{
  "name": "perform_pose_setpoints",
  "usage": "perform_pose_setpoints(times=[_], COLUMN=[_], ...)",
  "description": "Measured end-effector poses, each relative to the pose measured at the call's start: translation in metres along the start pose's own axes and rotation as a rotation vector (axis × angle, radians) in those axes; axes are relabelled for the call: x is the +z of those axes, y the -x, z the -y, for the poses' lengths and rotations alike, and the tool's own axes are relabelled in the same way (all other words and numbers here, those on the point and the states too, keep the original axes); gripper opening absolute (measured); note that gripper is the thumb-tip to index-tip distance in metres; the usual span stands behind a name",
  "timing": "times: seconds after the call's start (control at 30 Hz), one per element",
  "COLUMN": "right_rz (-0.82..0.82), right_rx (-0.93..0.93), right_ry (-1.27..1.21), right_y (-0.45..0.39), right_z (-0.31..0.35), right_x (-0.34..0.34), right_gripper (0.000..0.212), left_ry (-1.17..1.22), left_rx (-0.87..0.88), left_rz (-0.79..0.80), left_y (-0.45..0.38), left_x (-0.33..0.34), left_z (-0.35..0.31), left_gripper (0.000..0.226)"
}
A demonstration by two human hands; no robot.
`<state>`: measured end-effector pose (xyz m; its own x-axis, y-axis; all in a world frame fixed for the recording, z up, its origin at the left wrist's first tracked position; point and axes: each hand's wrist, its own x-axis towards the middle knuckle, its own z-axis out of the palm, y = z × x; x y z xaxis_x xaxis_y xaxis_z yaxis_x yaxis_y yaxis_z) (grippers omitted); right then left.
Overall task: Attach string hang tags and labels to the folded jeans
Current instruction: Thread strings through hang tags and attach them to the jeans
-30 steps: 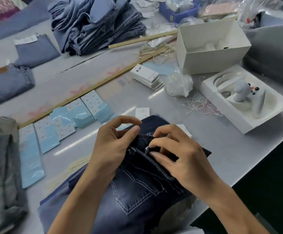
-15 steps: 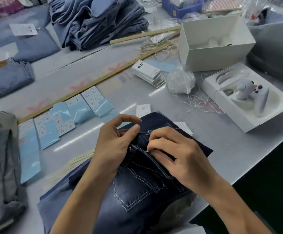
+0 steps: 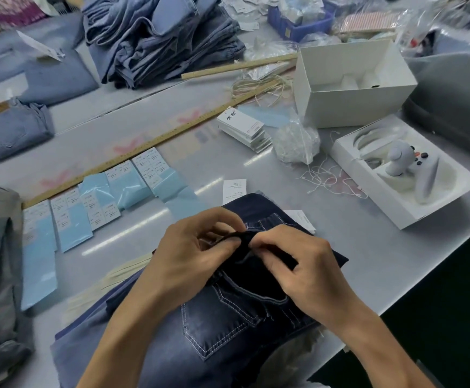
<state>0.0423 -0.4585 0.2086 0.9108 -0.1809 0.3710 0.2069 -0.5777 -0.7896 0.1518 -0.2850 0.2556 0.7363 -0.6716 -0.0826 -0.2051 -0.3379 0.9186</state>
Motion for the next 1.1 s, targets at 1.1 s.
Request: perform_pose_setpoints(times=[1.1], right_rz=[0.208], right_rx=[0.487], right_ry=[-0.221], right_y=[-0.032], right_z=[-0.009], right_x=[0.003], right_gripper=[0.021], left_ry=[0.187], left_rx=[-0.253], left_rz=[0.107], left_y=[-0.012], left_x=[0.005], left_z=[0.034], left_gripper=[0.003])
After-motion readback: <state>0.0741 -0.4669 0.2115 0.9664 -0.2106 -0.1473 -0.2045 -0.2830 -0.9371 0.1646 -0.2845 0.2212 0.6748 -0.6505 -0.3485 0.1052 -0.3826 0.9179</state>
